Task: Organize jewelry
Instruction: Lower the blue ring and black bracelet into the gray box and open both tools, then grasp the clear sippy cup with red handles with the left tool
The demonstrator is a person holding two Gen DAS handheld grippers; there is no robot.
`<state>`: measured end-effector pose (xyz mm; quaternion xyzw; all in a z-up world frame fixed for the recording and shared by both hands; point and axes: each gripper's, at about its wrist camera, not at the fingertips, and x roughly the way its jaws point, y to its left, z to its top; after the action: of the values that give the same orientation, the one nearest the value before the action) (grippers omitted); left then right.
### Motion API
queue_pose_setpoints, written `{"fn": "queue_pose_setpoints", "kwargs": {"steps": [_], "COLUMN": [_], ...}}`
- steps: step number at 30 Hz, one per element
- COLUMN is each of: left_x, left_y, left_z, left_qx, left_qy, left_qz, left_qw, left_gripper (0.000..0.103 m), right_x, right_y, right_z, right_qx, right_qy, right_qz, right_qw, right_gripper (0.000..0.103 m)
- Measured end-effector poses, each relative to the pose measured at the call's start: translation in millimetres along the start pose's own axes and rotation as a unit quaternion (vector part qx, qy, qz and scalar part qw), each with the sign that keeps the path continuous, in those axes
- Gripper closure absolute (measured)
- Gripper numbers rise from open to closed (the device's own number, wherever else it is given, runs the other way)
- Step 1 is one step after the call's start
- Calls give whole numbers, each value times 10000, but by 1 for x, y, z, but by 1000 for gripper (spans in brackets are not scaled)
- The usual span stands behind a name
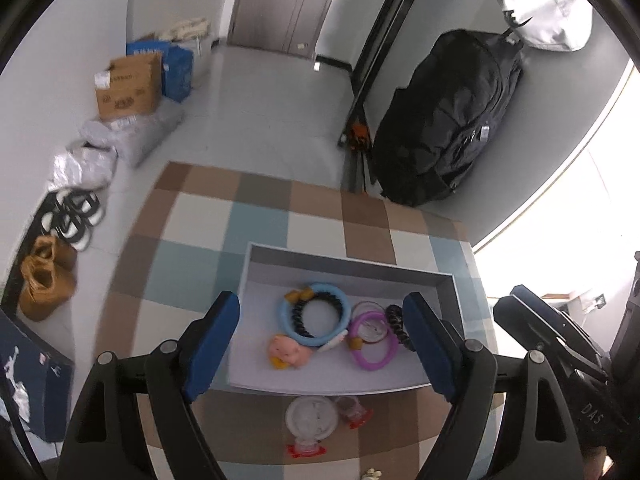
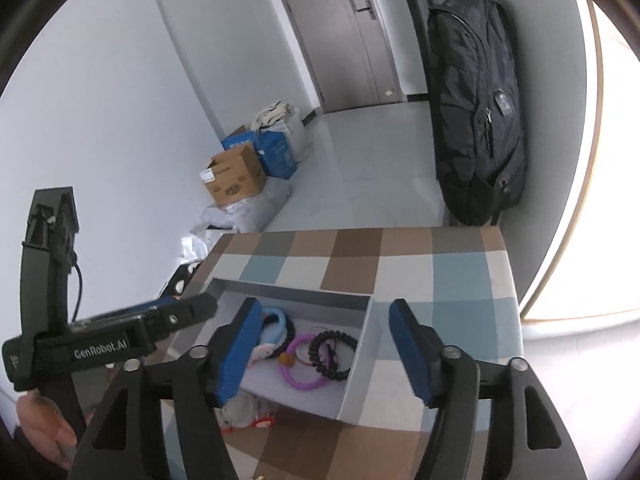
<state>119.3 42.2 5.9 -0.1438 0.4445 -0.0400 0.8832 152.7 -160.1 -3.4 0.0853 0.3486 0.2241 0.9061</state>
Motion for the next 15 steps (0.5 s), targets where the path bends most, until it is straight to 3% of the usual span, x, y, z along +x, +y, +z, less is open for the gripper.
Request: {"fn": "queue_pose_setpoints", "kwargs": {"steps": [7, 15], "left_x": [-13, -24], "left_y": [16, 20], "left_z": [-10, -32], "left_qx": [-79, 188], "left_qy": [-118, -126], "left_qz": [-4, 58], "left_qw": [9999, 9997], "left_gripper": [22, 22], "right_x": [-4, -10], "right_y": [11, 24], "right_z": [-10, -25], "right_qx": [-119, -417], "right_qy": [44, 30], "right_qz": [200, 177], "right_qw": [9997, 9990], "right_gripper": [29, 19]}}
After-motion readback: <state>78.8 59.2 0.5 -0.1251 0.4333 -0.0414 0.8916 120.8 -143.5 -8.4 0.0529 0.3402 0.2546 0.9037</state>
